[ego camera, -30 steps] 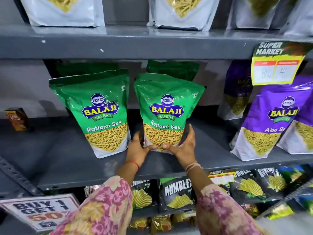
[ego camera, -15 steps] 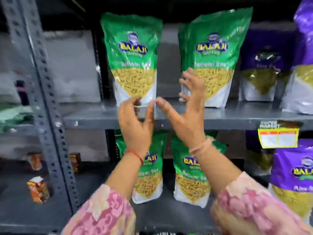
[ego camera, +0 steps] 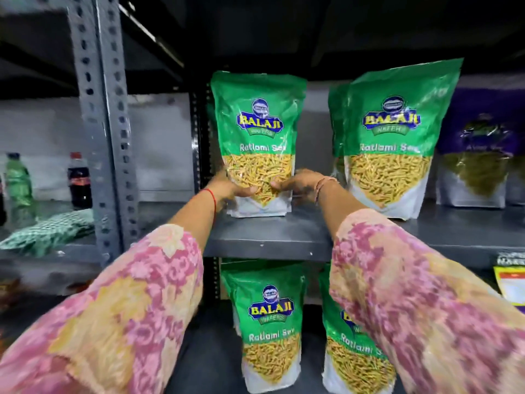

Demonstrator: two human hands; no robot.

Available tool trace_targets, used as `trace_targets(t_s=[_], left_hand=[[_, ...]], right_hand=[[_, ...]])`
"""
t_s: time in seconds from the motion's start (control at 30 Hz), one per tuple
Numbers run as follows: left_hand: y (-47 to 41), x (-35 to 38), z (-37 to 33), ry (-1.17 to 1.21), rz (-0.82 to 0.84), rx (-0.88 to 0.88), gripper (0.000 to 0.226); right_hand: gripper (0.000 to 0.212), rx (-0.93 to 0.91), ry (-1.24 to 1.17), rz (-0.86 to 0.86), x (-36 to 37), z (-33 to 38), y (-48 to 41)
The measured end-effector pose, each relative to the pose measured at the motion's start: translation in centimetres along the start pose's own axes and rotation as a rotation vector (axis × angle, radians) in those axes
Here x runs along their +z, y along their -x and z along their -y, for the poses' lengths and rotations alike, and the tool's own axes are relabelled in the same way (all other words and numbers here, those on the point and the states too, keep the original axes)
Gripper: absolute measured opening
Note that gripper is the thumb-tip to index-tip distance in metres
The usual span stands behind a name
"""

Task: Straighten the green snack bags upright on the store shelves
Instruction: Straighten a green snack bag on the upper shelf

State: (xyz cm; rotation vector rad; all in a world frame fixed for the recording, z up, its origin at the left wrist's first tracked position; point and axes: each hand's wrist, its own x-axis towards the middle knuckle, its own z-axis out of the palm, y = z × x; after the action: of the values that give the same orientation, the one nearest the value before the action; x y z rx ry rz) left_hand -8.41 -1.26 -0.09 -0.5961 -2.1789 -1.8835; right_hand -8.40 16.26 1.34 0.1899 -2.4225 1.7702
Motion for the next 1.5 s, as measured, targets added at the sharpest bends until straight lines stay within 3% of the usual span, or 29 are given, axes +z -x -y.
trace_targets(t_s=[0.03, 0.1, 0.17, 0.33, 0.43, 0.53, 0.63, 0.8, 0.9, 1.0, 1.1, 1.13, 1.2, 1.27, 1.3, 1.33, 1.4, 1.5], left_hand=[[-0.3, 0.0, 0.2, 0.006, 0.011, 0.009, 0.057], [-0.5, -0.1, 0.5, -0.004, -0.021, 0.022, 0.059], [-0.3, -0.4, 0.4, 0.01, -0.088, 0.034, 0.057], [1.9, -2.5, -1.7, 0.042, -0.009, 0.047, 0.043], [3.6, -4.0, -2.8, -0.002, 0.024, 0.047, 0.041], [4.9, -4.9, -2.9, -0.029, 0.036, 0.045, 0.036], [5.7, -5.5, -2.4, -0.03, 0.051, 0.005, 0.031], [6.1, -6.1, -1.1, -0.004, 0.097, -0.037, 0.03], [6.3, -6.2, -1.0, 0.007, 0.101, -0.038, 0.031], [6.6, -6.1, -1.1, 0.007, 0.11, -0.054, 0.036], [7.0, -6.1, -1.2, 0.027, 0.144, -0.083, 0.047], [7.3, -6.0, -1.1, 0.033, 0.133, -0.073, 0.054], [8.3, -5.1, -0.5, -0.06, -0.072, 0.079, 0.062], [10.3, -3.2, -0.4, -0.116, -0.499, 0.388, 0.046], [11.2, -1.6, -0.8, -0.083, -0.63, 0.542, 0.034], [11.8, 0.2, -1.3, -0.044, -0.655, 0.651, 0.025], [11.5, 4.2, -2.6, -0.01, -0.503, 0.725, 0.018], [7.6, 10.2, -4.9, -0.066, -0.205, 0.544, 0.04]], right_hand=[[0.017, 0.005, -0.014, 0.007, 0.2, 0.2, 0.1], [0.039, -0.021, 0.022, -0.04, 0.4, 0.6, 0.4], [0.047, -0.077, 0.054, -0.084, 0.7, 0.9, 0.8], [0.042, -0.268, -0.101, -0.162, 1.5, 1.3, 3.0], [0.054, -0.309, -0.052, -0.273, 2.3, 1.5, 4.8], [0.044, -0.334, 0.031, -0.368, 3.7, 1.1, 6.8], [0.051, -0.341, 0.076, -0.421, 4.9, 0.6, 8.2], [0.068, -0.335, 0.106, -0.407, 5.9, 0.2, 9.1], [0.052, -0.333, 0.108, -0.401, 5.9, 0.1, 8.9], [0.059, -0.35, 0.12, -0.421, 6.0, 0.0, 9.1], [0.049, -0.337, 0.136, -0.408, 6.1, -0.1, 9.6], [0.06, -0.342, 0.133, -0.377, 6.0, -0.4, 9.9], [0.098, -0.349, 0.114, -0.344, 5.2, -1.3, 10.7], [0.107, -0.43, 0.161, -0.38, 4.0, -2.0, 11.7], [0.107, -0.472, 0.205, -0.425, 3.0, -2.3, 12.1], [0.107, -0.501, 0.244, -0.474, 1.7, -2.4, 12.5], [0.109, -0.515, 0.285, -0.566, -1.7, -2.6, 12.7], [0.114, -0.456, 0.368, -0.712, -8.0, -2.8, 12.5]])
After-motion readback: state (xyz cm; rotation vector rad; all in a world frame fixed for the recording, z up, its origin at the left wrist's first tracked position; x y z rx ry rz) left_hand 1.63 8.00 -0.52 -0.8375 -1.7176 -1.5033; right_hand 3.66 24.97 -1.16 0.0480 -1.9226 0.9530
